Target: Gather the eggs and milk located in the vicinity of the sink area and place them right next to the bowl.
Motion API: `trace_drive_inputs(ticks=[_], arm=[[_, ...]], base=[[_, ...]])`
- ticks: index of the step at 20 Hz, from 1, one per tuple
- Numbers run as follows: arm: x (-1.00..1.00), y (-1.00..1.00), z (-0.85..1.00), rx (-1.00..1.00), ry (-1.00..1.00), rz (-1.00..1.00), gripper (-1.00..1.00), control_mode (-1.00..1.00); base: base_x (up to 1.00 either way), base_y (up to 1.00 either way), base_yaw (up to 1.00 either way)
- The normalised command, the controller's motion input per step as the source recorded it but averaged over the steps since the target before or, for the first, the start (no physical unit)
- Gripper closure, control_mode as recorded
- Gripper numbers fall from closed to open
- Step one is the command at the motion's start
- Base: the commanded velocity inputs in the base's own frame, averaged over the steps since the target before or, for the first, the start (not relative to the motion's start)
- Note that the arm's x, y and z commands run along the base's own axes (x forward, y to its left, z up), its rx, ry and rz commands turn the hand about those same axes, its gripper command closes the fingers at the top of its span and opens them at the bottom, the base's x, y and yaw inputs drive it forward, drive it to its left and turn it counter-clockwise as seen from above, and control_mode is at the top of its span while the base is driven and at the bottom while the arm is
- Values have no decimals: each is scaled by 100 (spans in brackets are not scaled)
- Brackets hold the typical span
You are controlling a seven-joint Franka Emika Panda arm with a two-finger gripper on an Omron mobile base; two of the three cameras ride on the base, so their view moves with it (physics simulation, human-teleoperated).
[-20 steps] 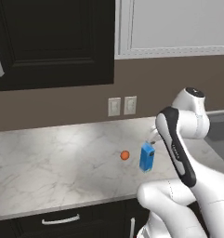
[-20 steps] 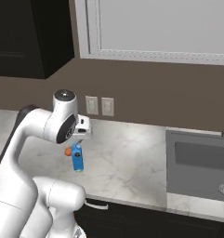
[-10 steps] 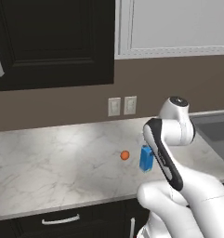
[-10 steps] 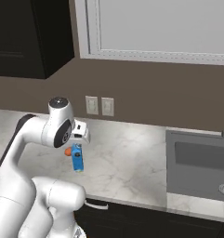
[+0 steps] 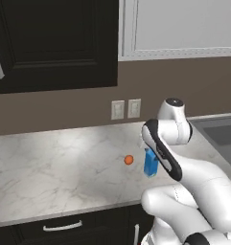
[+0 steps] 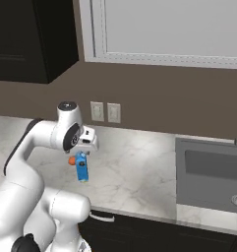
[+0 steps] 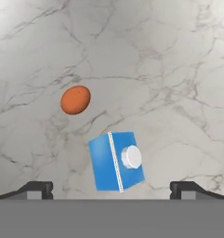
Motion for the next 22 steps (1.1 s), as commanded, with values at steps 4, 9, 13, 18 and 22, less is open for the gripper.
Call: trace_drive_inputs(ticks=[4,9,13,18,22], arm=[[6,-2,-9,0,7,0,-100,-100],[0,0,-16,0,1,1,-100,-100],[0,0,-18,0,1,2,-100,-100],[0,0,-22,0,0,1,-100,-100],[0,0,-21,0,0,1,-100,-100]], base=[[0,0,0],[0,0,0],[0,0,0],[0,0,0],[0,0,0]])
